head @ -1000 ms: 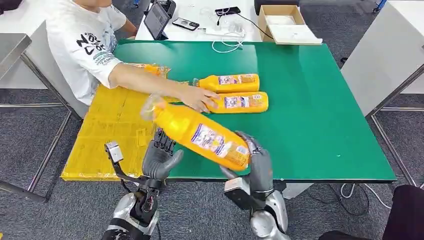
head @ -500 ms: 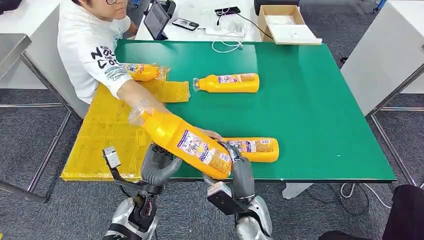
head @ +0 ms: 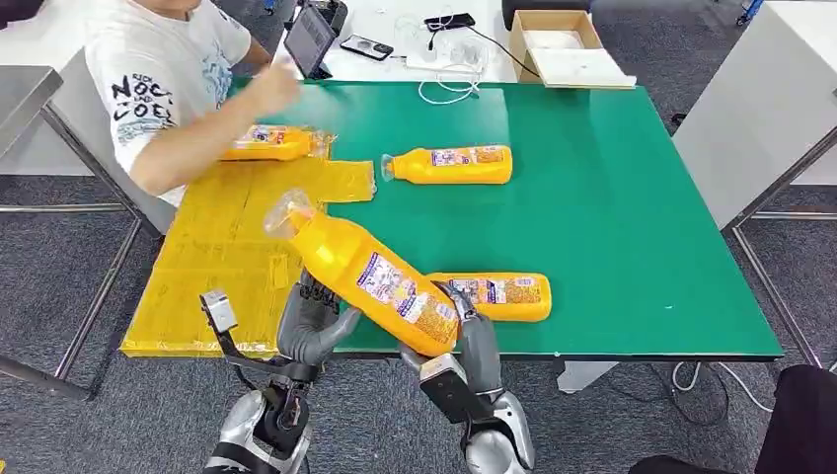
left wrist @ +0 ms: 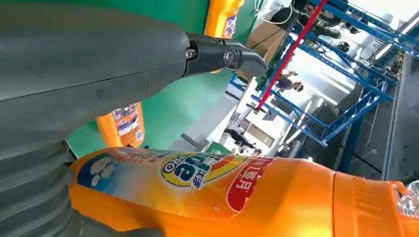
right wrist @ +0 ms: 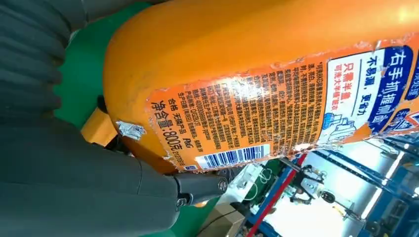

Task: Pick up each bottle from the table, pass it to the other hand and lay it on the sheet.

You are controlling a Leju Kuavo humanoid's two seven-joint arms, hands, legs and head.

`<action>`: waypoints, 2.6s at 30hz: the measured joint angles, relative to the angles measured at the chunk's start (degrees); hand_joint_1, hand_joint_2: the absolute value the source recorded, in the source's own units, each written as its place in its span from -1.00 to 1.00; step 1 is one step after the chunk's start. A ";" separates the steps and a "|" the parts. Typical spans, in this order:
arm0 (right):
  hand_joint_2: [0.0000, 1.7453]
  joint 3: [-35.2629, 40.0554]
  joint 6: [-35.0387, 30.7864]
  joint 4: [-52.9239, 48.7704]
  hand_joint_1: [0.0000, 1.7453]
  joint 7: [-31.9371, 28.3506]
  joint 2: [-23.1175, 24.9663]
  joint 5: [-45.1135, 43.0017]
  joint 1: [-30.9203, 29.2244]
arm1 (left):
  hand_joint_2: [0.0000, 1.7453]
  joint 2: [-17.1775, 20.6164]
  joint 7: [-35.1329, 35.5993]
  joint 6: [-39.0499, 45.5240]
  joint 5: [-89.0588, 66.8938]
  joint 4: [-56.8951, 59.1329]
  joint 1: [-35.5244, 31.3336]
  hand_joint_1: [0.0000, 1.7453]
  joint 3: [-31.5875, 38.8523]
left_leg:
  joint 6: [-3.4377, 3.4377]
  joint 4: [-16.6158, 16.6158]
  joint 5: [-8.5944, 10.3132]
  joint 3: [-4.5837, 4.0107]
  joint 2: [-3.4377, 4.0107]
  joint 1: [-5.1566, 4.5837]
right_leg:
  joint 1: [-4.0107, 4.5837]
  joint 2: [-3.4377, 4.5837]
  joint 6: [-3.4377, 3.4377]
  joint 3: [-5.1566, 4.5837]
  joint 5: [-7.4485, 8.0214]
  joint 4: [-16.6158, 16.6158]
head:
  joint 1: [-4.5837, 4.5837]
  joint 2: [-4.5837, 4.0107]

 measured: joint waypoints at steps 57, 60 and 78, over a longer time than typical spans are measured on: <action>1.00 5.31 3.10 20.29 1.00 2.56 3.00 7.19 -8.98 | 1.00 0.28 1.18 -2.49 -2.34 3.78 0.00 -1.00 -3.50 | 0.00 0.00 0.00 -0.02 0.06 0.00 | -0.01 0.02 0.00 -0.09 0.01 0.00 | 0.00 0.00; 1.00 6.01 3.54 22.14 1.00 2.47 3.00 7.17 -9.69 | 1.00 0.55 1.20 -2.51 -1.84 4.55 0.02 -1.00 -3.41 | 0.00 0.00 0.00 -0.02 0.07 0.00 | -0.01 0.02 0.00 -0.09 0.01 0.00 | 0.00 0.00; 1.00 7.45 5.51 26.66 1.00 2.58 3.00 6.45 -11.95 | 1.00 1.03 -0.74 -2.01 -0.46 5.18 0.32 1.00 -2.36 | 0.00 0.00 0.00 -0.02 0.11 0.00 | -0.01 0.03 0.00 -0.14 0.01 0.00 | -0.02 0.00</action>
